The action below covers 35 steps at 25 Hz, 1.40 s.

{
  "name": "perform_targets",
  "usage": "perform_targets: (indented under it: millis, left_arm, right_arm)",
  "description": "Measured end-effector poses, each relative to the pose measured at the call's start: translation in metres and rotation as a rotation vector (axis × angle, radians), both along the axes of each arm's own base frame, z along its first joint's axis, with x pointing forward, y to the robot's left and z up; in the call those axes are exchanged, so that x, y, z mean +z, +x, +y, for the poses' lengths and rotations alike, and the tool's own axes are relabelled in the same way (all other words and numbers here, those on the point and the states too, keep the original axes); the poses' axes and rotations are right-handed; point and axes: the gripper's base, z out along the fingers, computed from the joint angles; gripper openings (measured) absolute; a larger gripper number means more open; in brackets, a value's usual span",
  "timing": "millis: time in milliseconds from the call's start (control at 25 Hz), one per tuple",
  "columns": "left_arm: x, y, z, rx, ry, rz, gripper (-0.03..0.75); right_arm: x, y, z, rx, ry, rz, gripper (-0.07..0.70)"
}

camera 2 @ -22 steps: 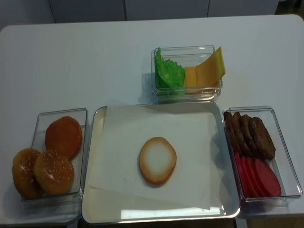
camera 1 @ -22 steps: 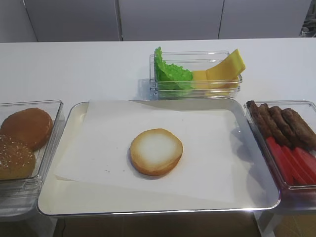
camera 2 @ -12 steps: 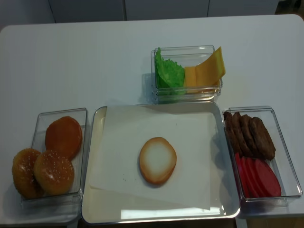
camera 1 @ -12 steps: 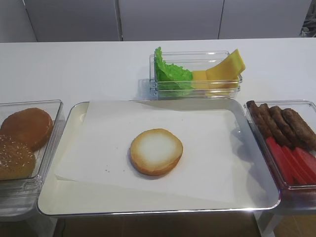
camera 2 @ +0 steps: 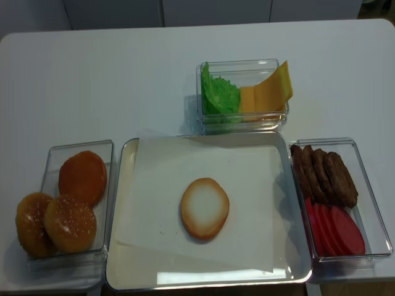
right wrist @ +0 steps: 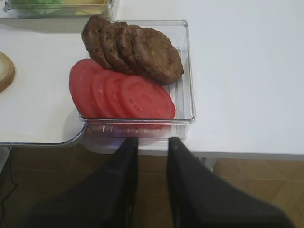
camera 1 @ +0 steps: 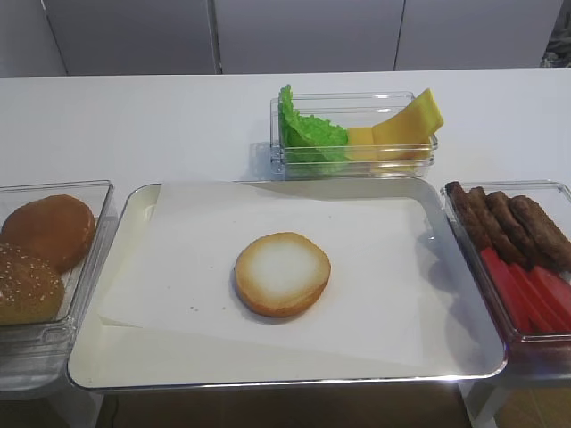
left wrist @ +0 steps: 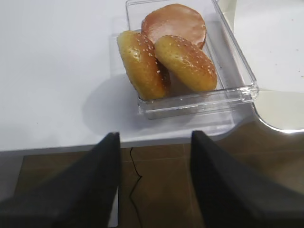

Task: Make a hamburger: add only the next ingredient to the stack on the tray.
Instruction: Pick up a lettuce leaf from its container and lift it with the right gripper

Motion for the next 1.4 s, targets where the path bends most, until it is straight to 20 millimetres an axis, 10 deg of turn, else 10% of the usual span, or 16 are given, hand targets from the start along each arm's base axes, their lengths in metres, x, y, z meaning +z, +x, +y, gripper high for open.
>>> perform_targets:
  millis: [360,640,880,1400]
  left_arm:
    - [0.000,0.000,0.000,0.000,0.000,0.000,0.355]
    - [0.000,0.000,0.000,0.000,0.000,0.000,0.355]
    - [0.000,0.000,0.000,0.000,0.000,-0.001,0.355]
    - [0.000,0.000,0.000,0.000,0.000,-0.001,0.355]
  right_arm:
    - [0.000,0.000,0.000,0.000,0.000,0.000,0.195]
    - [0.000,0.000,0.000,0.000,0.000,-0.002,0.519]
    - [0.019,0.000,0.003,0.017,0.044,-0.088,0.540]
    - [0.085,0.105,0.018,0.019,0.156,0.088,0.526]
